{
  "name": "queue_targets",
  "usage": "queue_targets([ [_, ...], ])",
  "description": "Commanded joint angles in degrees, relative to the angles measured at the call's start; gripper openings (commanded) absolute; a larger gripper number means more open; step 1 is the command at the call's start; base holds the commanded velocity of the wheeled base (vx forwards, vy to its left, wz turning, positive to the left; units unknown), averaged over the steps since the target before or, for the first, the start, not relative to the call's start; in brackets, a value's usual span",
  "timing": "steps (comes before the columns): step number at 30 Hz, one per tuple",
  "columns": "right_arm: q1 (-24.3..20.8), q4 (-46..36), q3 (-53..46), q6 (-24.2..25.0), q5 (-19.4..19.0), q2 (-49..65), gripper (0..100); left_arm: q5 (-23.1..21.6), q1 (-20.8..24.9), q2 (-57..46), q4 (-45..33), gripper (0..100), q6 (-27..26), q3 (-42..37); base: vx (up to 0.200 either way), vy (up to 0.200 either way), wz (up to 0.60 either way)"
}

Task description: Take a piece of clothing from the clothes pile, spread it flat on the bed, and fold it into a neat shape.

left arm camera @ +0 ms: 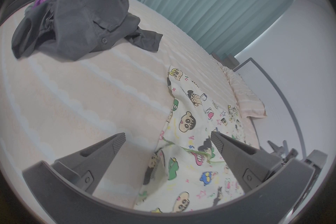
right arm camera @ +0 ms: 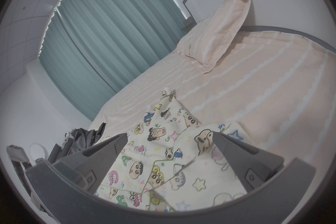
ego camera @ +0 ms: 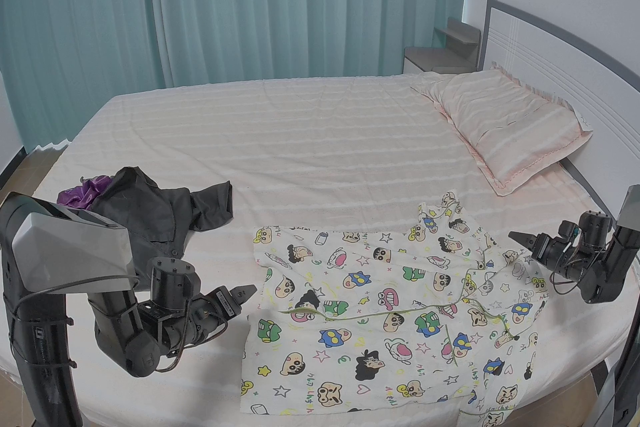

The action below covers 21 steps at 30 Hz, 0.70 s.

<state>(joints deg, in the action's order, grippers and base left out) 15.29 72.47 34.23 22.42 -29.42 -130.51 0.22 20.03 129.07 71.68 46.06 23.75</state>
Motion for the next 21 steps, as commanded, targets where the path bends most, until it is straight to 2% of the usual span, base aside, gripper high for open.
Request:
queue_targets([
  [1,-2.8,-12.2,14.0,0.3,4.4,-4.0,100,-5.1,-0.3,-6.8,0.3,100,7.4,-4.9,0.0,0.0,0.0],
  [3,-3.7,-14.3,16.1,0.3,4.7,-4.5,100,-5.9,-0.3,-6.8,0.3,100,8.8,-4.9,0.0,0.0,0.0],
  [4,-5.7,-17.6,20.5,0.3,5.5,-5.7,100,-6.8,-0.3,-6.4,0.3,100,9.8,-4.9,0.0,0.0,0.0],
  [9,-9.5,-26.2,31.8,0.1,8.5,-9.3,100,-7.4,-0.3,-6.1,0.5,100,10.0,-6.2,0.0,0.0,0.0],
  [13,-11.0,-33.9,41.2,0.1,9.1,-13.4,100,-10.2,-0.3,-6.6,1.8,100,10.1,-8.2,0.0,0.0,0.0],
  [21,-11.4,-43.0,52.9,-1.3,10.5,-19.3,100,-10.7,-0.3,-6.1,3.2,100,11.7,-9.0,0.0,0.0,0.0],
])
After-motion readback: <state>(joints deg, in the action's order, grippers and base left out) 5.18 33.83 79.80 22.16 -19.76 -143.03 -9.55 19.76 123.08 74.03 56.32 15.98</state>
